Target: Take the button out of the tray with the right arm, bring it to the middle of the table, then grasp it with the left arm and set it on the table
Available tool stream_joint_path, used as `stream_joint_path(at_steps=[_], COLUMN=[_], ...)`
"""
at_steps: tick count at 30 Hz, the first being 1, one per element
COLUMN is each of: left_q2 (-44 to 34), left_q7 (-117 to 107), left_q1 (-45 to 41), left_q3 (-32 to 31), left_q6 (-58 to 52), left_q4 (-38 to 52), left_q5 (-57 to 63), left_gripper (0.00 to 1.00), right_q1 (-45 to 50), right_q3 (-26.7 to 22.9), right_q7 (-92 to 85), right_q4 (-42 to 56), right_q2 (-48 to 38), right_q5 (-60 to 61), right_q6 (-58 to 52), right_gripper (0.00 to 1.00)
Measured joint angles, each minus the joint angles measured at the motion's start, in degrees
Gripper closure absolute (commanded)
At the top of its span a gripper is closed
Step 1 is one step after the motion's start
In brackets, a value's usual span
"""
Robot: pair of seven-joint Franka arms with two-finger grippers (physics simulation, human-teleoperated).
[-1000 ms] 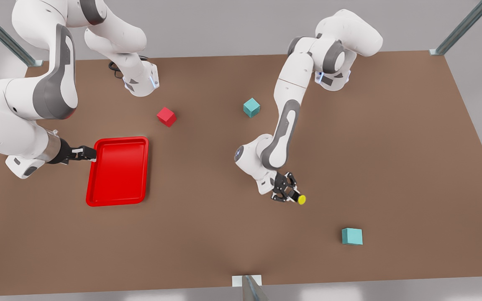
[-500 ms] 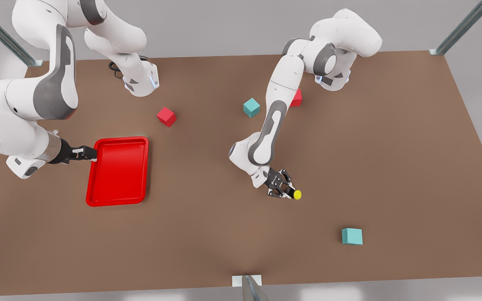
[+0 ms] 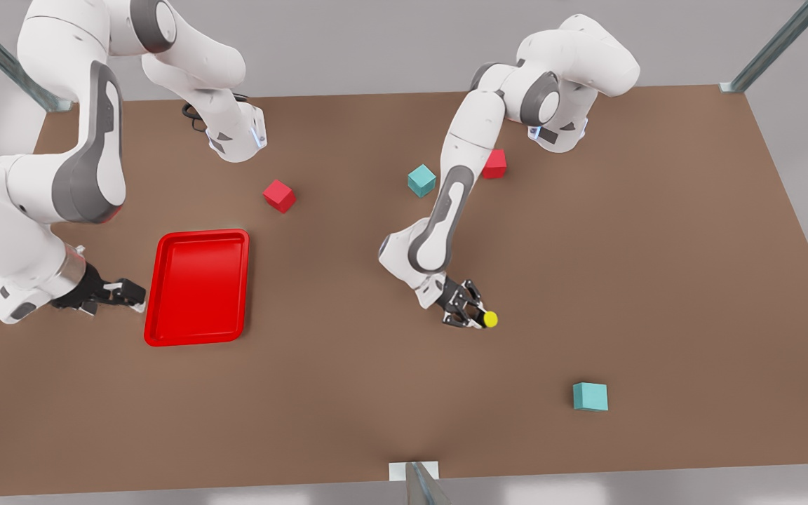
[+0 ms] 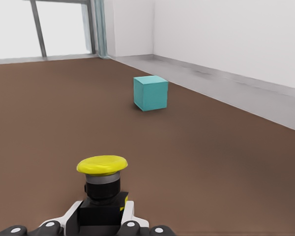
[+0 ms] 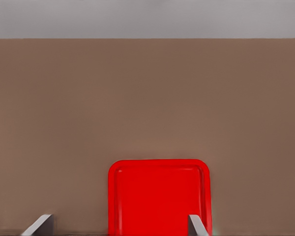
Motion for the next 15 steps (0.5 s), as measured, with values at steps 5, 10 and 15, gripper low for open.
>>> stream_joint_path(at_steps=[5, 10, 15], left_q2=[0.01, 0.02, -0.1], left_q7=[-1.22, -2.2, -2.8], left_q1=[-0.5, -0.64, -0.82], left_q3=[-0.08, -0.09, -0.1], left_q6=[0.01, 0.07, 0.03], left_q4=[0.0, -0.04, -0.02], left_q5=[-0.08, 0.13, -0.03], left_gripper=[0.37, 0.0, 0.0], right_q1=[0.12, -0.23, 0.24], right_q3=[3.15, 3.28, 3.44], right_q7=[1.13, 1.87, 2.47], right_q4=[-1.97, -1.61, -1.65], right_q2=[-0.31, 0.73, 0.8], right_q5=[-0.06, -0.12, -0.21], right_q6=[-2.65, -3.7, -4.23], right_gripper=[0.0, 0.0, 0.0])
